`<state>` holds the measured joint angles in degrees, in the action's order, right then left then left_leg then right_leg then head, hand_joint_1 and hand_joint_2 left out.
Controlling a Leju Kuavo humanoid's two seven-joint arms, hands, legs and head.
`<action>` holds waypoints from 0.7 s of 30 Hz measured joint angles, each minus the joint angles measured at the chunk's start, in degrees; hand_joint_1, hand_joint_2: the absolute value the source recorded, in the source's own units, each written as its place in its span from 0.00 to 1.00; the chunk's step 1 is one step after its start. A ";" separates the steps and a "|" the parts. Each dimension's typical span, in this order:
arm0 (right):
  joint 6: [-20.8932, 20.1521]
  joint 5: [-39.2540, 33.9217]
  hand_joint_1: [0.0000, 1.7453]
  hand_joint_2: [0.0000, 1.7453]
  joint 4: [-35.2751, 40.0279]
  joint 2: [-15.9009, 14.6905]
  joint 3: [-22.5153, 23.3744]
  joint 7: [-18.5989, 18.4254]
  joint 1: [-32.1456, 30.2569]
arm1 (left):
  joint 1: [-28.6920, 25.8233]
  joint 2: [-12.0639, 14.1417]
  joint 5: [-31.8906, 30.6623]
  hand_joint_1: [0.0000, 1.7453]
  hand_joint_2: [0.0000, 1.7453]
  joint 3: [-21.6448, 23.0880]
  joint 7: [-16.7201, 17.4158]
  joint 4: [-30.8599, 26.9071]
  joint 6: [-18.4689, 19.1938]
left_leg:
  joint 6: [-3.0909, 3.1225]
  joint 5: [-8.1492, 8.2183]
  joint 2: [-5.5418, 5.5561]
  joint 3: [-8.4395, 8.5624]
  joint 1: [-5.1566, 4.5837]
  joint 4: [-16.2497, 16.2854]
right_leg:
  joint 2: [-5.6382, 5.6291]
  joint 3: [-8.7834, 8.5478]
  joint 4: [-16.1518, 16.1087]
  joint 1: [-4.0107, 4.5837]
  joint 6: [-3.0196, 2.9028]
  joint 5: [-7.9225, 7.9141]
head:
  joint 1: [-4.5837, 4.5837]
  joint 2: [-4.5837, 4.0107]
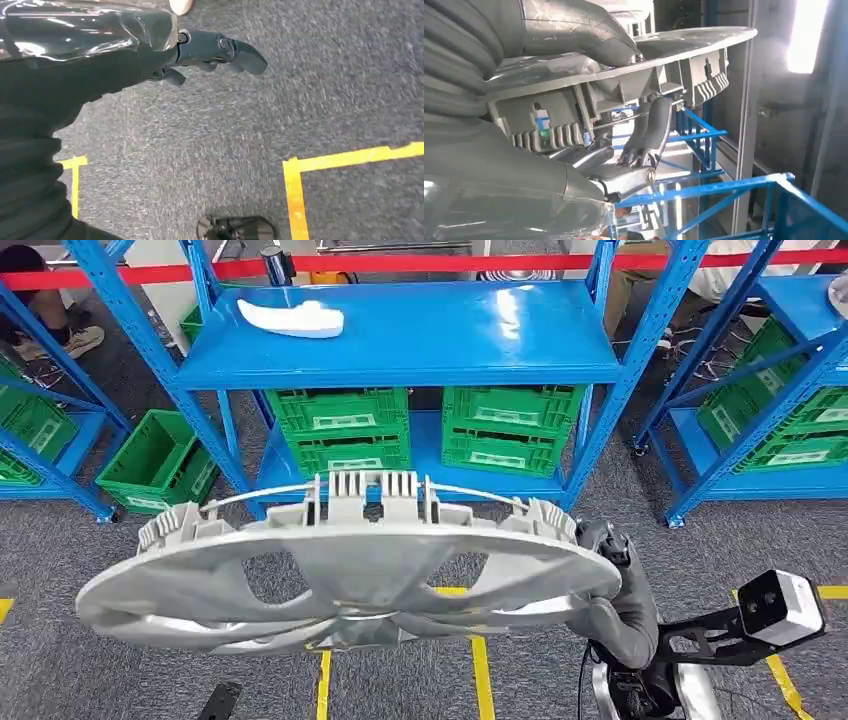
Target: Take the parts from the cabinet and place them on the table.
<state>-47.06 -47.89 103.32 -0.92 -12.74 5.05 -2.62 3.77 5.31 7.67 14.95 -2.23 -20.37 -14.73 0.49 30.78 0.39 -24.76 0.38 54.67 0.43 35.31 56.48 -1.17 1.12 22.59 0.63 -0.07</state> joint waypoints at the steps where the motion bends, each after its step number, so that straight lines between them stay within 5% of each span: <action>1: 0.20 0.09 1.00 1.00 0.00 0.02 0.00 -0.04 0.16 | 0.10 -0.07 -0.15 0.00 1.00 -0.02 0.06 0.02 0.06 | 0.27 -0.08 -0.03 -0.39 -0.34 0.37 | 0.19 -0.05 -0.35 -0.18 0.41 -0.65 | -0.07 0.00; 3: 0.37 0.20 1.00 1.00 0.02 0.02 0.00 -0.04 0.31 | 0.15 -0.07 -0.33 0.00 1.00 -0.04 0.18 0.04 0.15 | 1.51 -1.15 -0.09 -1.39 -0.87 0.11 | 0.17 0.10 -0.89 -0.38 1.27 -1.97 | 0.07 0.00; 4: 0.65 0.41 1.00 1.00 0.02 -0.15 0.00 -0.07 0.33 | 0.21 -0.15 -0.41 0.00 1.00 -0.07 0.24 0.07 0.20 | 2.35 -2.76 -0.45 -1.48 -0.10 -1.21 | 0.15 0.71 -0.51 -0.30 1.27 -1.81 | 0.00 0.00; 7: 1.27 0.90 1.00 1.00 0.00 -0.53 -0.02 -0.26 0.36 | 0.77 -0.68 -0.52 0.00 1.00 -0.07 0.28 0.07 0.61 | 3.23 -5.17 -0.70 -4.36 -0.53 -1.11 | -0.13 4.04 7.69 -0.18 -0.56 7.22 | -0.26 0.00; 8: 1.40 1.00 1.00 1.00 0.00 -0.70 -0.04 -0.39 0.33 | 0.84 -1.03 -0.57 0.00 1.00 -0.07 0.28 0.09 0.72 | 3.29 -6.05 -0.73 -5.46 -0.73 -1.01 | -0.15 4.91 12.59 -0.24 -0.49 9.68 | -0.22 0.00; 10: 1.57 1.16 1.00 1.00 -0.02 -0.96 -0.07 -0.68 0.35 | 0.98 -1.44 -0.57 0.00 1.00 -0.15 0.28 0.15 0.76 | 3.18 -7.40 -0.84 -7.80 -0.88 -0.46 | -0.15 5.05 18.27 -0.24 0.85 9.18 | -0.24 0.00; 12: 1.92 1.36 1.00 1.00 -0.02 -1.14 -0.09 -0.85 0.38 | 1.16 -1.84 -0.57 0.00 1.00 -0.28 0.28 0.31 0.79 | 2.85 -8.49 -0.90 -10.32 -0.88 0.64 | -0.14 0.94 14.74 -0.25 2.30 5.41 | -0.26 0.00; 13: 1.97 1.40 1.00 1.00 -0.02 -1.18 -0.09 -0.87 0.42 | 1.22 -1.95 -0.57 0.00 1.00 -0.37 0.28 0.37 0.79 | 2.63 -8.89 -0.87 -11.41 -0.88 1.36 | -0.13 -2.48 10.26 -0.25 2.31 4.73 | -0.26 0.00; 15: 1.97 1.42 1.00 1.00 0.00 -1.22 -0.11 -0.90 0.67 | 1.27 -2.12 -0.57 0.00 1.00 -0.46 0.26 0.39 0.79 | 2.06 -9.37 -0.80 -13.02 -1.24 2.89 | -0.16 -9.90 -0.51 0.17 0.94 9.05 | -0.24 0.00; 18: 1.94 1.40 1.00 1.00 0.00 -1.29 -0.09 -0.90 0.76 | 1.32 -2.30 -0.63 0.00 1.00 -0.52 0.26 0.59 0.74 | 1.15 -11.32 -0.77 -13.62 -0.88 2.66 | -0.29 -7.96 -0.05 0.58 0.06 8.24 | -0.09 0.00; 19: 1.94 1.40 1.00 1.00 -0.04 -1.29 -0.11 -0.90 0.70 | 1.20 -2.19 -0.63 0.00 1.00 -0.59 0.26 0.81 0.74 | 0.88 -11.65 -0.56 -14.07 -0.77 2.73 | -0.14 -7.31 -0.30 -0.35 -0.49 7.42 | -0.22 0.00; 21: 1.94 1.44 1.00 1.00 -0.09 -1.27 -0.20 -0.92 0.71 | 1.00 -2.29 -0.63 0.00 1.00 -0.81 0.28 1.01 0.72 | -0.14 -5.62 -0.32 -15.19 -0.38 6.06 | -0.01 -6.43 -0.23 -0.30 -1.37 6.03 | 0.07 0.00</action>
<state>-45.11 -46.45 103.23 -2.19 -12.94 4.13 -1.91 4.78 3.02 7.04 14.14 -1.95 -19.37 -14.01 0.35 25.16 0.06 -39.94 0.00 60.73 0.41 28.88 56.25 -1.47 -0.26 28.62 0.70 -0.07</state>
